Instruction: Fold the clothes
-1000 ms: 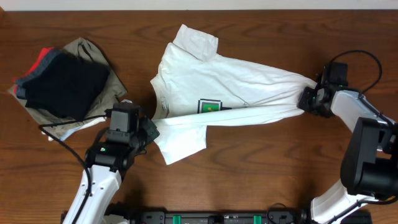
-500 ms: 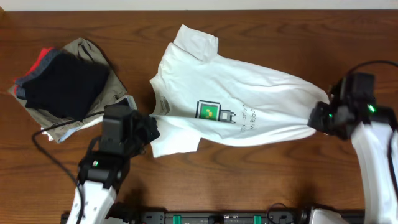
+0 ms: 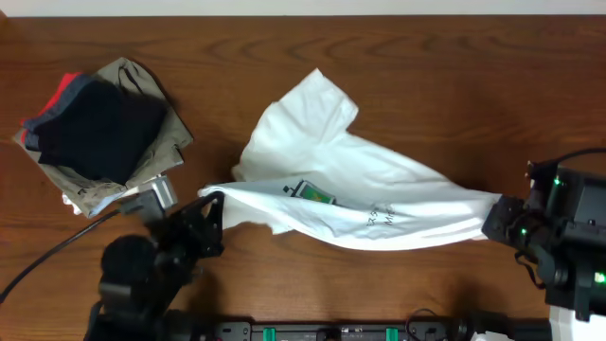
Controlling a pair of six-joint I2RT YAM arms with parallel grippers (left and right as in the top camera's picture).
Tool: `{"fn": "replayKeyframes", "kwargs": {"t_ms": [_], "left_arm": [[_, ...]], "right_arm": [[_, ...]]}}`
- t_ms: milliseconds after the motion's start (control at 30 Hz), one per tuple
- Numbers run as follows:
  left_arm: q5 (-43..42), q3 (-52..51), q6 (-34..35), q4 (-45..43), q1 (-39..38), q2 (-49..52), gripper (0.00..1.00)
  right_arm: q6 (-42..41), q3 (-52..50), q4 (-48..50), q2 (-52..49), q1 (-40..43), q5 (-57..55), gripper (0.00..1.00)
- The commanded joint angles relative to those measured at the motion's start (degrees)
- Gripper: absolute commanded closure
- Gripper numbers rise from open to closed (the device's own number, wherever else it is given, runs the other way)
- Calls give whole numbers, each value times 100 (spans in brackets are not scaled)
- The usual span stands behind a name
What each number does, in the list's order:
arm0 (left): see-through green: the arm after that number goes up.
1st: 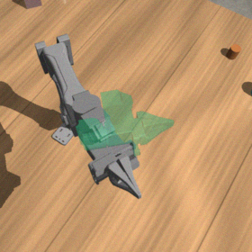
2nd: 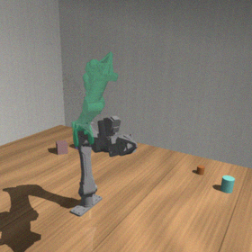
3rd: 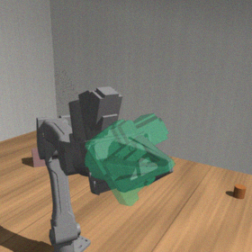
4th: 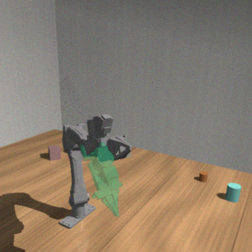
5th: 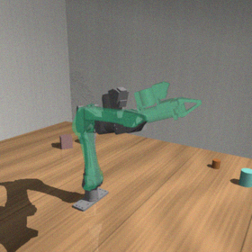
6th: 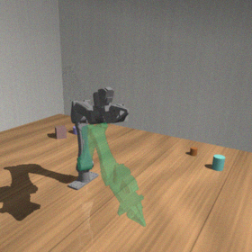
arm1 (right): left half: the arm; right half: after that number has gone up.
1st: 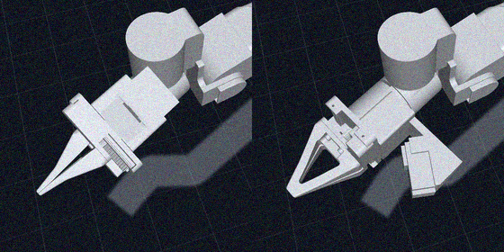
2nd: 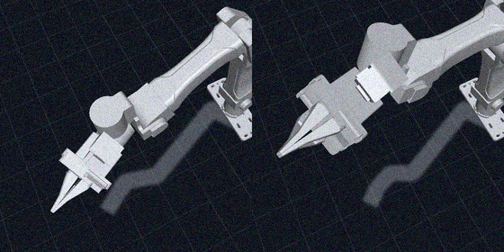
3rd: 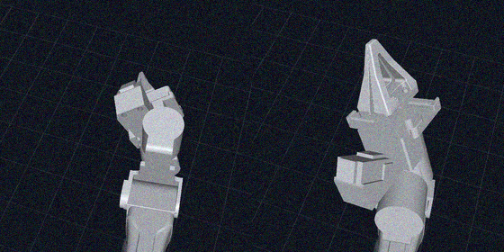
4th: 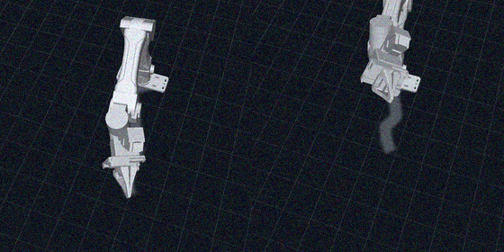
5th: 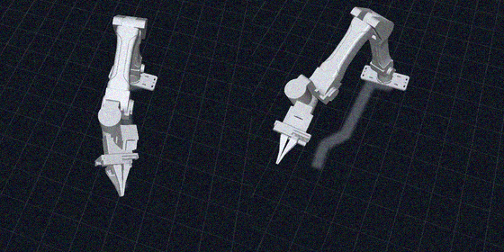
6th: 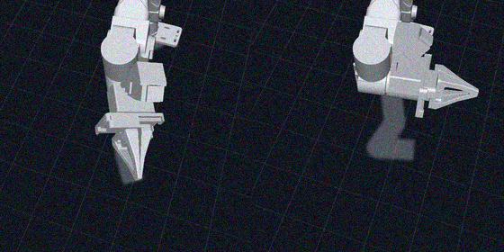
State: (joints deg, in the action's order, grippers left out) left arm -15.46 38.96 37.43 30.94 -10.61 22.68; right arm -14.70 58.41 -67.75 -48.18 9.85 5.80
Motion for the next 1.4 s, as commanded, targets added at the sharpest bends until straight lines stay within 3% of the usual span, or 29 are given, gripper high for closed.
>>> {"fn": "replayKeyframes", "kwargs": {"t_ms": [0, 100, 300, 367, 533, 667, 800, 1000, 1167, 1367], "left_arm": [[511, 142, -79, -103, 15, 55, 94], [984, 140, -81, -358, 15, 396, 94], [1038, 140, -155, -1469, 15, 1967, 94], [1038, 140, -166, -1764, 15, 2658, 94], [837, 140, -164, -2444, 15, 4376, 94], [334, 140, -162, -3008, 13, 5346, 94], [282, 140, -164, -3147, 15, 5746, 94], [284, 140, -166, -3165, 15, 5716, 94], [282, 140, -164, -3099, 15, 5716, 94], [282, 140, -166, -2968, 15, 5716, 94]], "right_arm": [[-72, 11, 162, -101, 26, 22, 99], [-72, 11, 673, -413, 26, 26, 98], [-68, 11, 1945, -2039, 26, 72, 98], [-68, 11, 2406, -2693, 26, 74, 89], [-7, 11, 3375, -4033, 26, 203, 84], [17, 11, 3755, -4660, 26, 219, 73], [179, 11, 3652, -4734, 26, 535, 69], [1545, 11, 2483, -4566, -111, 1856, 79], [1801, -4, 1617, -4557, -573, 1545, 76], [1565, -33, 1832, -4594, -1060, 192, 71]]}}
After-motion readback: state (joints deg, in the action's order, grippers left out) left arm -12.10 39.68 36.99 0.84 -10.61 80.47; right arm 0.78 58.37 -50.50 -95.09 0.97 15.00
